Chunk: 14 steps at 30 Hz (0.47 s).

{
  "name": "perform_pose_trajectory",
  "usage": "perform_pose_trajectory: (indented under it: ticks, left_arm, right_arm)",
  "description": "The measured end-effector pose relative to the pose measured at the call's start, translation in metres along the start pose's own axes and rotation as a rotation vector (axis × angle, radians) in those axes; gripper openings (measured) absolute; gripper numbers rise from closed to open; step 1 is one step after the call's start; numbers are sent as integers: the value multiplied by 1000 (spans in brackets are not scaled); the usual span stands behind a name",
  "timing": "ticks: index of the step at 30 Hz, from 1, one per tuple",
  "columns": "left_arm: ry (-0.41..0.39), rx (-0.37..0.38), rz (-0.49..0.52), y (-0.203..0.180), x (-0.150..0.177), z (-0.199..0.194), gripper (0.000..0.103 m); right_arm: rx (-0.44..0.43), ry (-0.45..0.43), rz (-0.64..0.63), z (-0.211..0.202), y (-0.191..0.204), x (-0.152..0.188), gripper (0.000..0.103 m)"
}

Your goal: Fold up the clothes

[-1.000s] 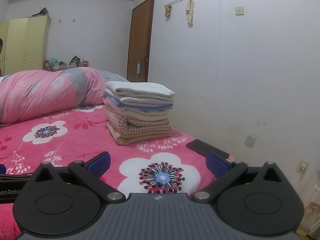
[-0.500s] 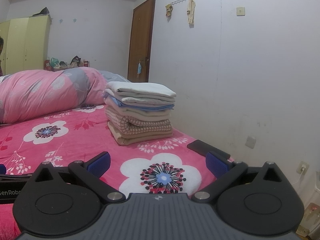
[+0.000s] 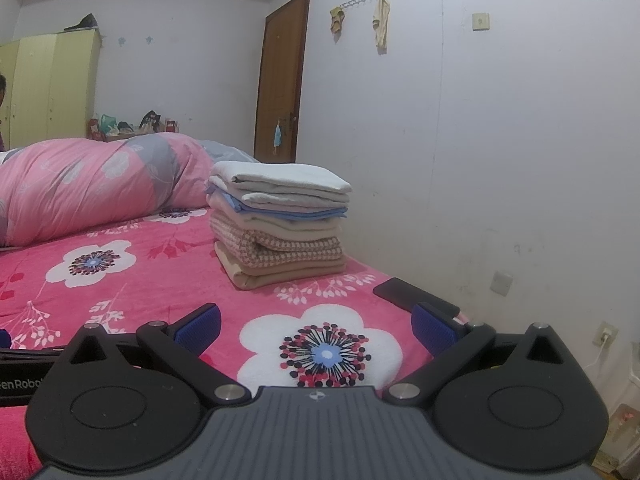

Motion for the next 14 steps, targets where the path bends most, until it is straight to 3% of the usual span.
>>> perform_pose_trajectory:
  ticks: [14]
  left_arm:
    - [0, -2, -3, 2, 1, 0, 103]
  right_arm:
    - [0, -2, 0, -1, 0, 1, 103]
Point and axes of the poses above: each gripper's, at about its wrist camera, not at the fingertips, and z roughly the way its jaws point, y to its left, x to its underside, the point moved 10 cm from there along z, roughly the way its jaws point, and after that the axes turned 1 degree about x, right-handed, at the moved point
